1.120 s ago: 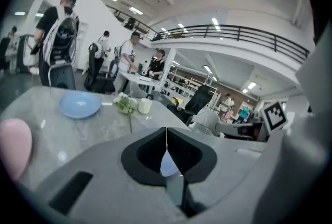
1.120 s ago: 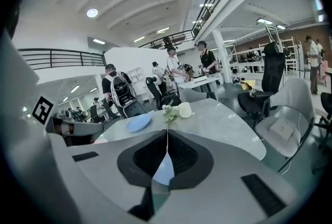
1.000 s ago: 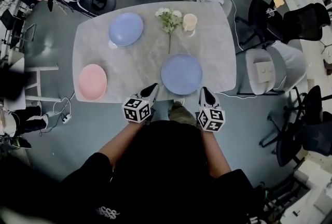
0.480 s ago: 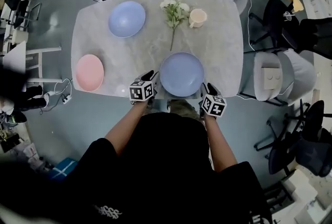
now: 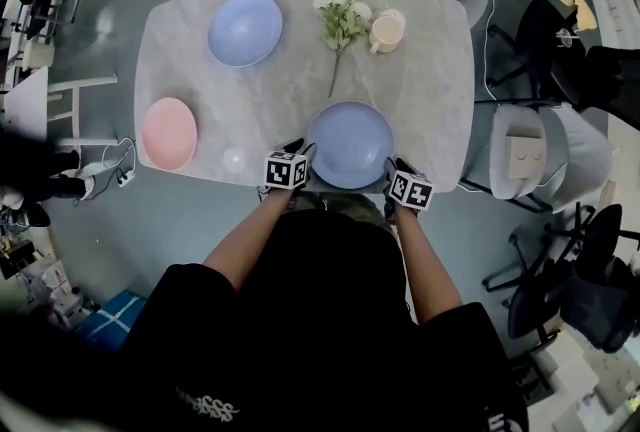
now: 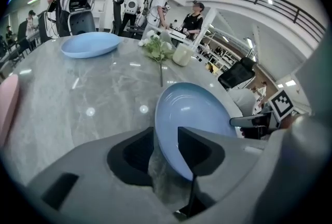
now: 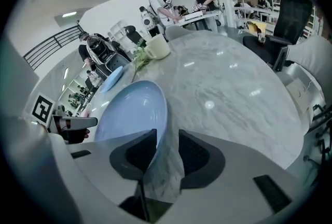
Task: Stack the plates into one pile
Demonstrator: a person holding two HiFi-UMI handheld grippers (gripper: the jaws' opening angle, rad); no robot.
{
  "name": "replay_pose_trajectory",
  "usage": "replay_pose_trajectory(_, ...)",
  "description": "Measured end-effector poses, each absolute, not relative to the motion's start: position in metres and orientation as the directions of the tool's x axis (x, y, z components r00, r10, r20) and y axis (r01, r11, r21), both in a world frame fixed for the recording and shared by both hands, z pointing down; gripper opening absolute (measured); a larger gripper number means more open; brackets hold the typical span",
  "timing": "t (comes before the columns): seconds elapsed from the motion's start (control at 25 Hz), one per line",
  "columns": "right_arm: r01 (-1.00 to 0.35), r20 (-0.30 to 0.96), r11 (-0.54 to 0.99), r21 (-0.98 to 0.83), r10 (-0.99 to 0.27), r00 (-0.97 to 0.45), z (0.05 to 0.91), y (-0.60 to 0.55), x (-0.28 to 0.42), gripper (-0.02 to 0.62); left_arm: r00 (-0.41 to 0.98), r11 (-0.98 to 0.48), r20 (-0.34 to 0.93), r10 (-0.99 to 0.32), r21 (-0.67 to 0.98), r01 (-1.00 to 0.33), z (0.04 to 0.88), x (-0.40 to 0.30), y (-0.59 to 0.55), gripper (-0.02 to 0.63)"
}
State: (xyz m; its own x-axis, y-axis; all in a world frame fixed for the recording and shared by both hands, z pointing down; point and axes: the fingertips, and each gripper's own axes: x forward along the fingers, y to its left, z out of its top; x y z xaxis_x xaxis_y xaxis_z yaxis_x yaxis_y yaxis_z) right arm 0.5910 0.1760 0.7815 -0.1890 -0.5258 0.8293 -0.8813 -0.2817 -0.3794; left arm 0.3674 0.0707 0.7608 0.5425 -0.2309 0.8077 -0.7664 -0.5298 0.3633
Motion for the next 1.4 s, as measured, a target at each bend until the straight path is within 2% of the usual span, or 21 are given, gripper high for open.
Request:
replay_pose_trajectory(0.12,-0.888,0.832,-0.268,-0.375,-0.52,-0.195,0.785,0.171,0.594,0.117,0.5,-0.533,0.83,-0.247,0.314,-0.785,0.77,0.369,0.068,0.149)
replay_pose_trajectory(0.24,-0.895,0.83,-0.248,-0.37,-0.521,-0.199,0.785,0.165,0.591,0.116,0.495,-0.499,0.841,-0.22,0.339,-0.798,0.78,0.37,0.071,0.149)
replay_pose_trajectory(0.36,-0.901,0.83,-0.251,-0.354,-0.527,-0.179,0.784,0.162,0.59,0.054,0.499,-0.484,0.845,-0.189,0.362,-0.796,0.79,0.372,0.075,0.079)
replay_pose_trajectory(0.4,-0.901,0.832,-0.257,-0.35,-0.527,-0.173,0.784,0.162,0.59,0.051,0.502,-0.483,0.846,-0.181,0.368,-0.794,0.791,0.372,0.075,0.064)
replay_pose_trajectory(0.56,-0.903,0.841,-0.262,-0.341,-0.513,-0.169,0.78,0.164,0.589,0.046,0.508,-0.522,0.846,-0.161,0.364,-0.771,0.783,0.37,0.081,0.067)
replay_pose_trajectory(0.92,-0.925,0.826,-0.211,-0.317,-0.541,-0.16,0.75,0.138,0.561,0.043,0.556,-0.479,0.801,-0.224,0.406,-0.778,0.752,0.339,0.066,0.067)
replay_pose_trajectory(1.16,-0.903,0.811,-0.291,-0.317,-0.576,-0.099,0.743,0.119,0.513,0.035,0.583,-0.503,0.774,-0.247,0.412,-0.76,0.743,0.291,0.038,0.066)
replay_pose_trajectory(1.4,-0.901,0.808,-0.294,-0.32,-0.581,-0.097,0.734,0.099,0.426,0.037,0.585,-0.539,0.768,-0.261,0.387,-0.748,0.721,0.21,0.004,0.061)
